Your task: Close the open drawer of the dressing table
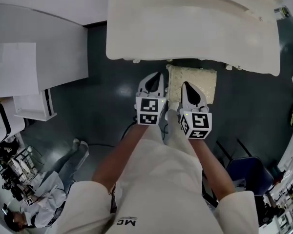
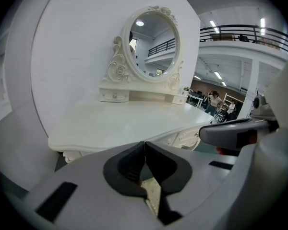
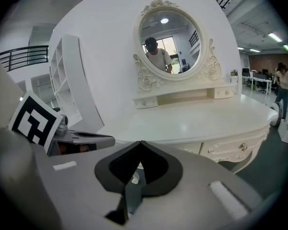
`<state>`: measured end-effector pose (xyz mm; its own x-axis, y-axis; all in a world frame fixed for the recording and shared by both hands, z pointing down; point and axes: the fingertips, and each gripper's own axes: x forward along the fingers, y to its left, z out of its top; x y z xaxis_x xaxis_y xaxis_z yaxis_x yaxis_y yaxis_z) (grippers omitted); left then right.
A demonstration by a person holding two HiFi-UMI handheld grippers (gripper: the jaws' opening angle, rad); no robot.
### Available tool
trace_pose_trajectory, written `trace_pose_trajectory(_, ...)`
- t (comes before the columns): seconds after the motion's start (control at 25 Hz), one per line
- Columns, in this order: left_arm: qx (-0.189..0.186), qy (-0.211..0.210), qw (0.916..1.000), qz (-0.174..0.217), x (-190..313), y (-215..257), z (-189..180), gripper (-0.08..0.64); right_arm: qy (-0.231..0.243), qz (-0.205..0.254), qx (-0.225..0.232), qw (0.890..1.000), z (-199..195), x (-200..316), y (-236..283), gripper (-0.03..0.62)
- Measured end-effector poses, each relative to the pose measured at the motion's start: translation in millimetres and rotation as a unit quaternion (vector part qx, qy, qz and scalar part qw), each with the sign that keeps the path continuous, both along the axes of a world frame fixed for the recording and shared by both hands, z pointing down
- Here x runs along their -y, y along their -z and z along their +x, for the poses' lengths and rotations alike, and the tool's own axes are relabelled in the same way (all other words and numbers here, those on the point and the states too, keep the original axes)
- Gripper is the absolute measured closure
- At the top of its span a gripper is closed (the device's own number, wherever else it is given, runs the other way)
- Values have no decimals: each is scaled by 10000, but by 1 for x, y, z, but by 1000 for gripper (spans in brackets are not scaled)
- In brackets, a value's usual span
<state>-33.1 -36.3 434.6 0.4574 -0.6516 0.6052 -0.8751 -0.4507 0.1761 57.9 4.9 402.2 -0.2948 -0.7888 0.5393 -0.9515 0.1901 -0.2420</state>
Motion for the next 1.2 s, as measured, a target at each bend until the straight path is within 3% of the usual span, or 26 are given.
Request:
trace_pose_trajectory(0.24,-110,149,9998,-4,-21,28,4,549,345,160,112,9992,-2,-11,21,592)
trace_pose_trajectory(0.52,-227,-90,9993,298,-46,80,19,549,642,356,255,9970,-2,-25,53,592)
trace_pose_trajectory(0.92,-52,-196,9990,393,-91,124,19,549,1221,663,416,9894,-11,-50,95,592)
trace_pose_trajectory(1.2,-47,-270,9984,499,-112,143,20,551,1561,468,671,9844,-23,-76,116,593)
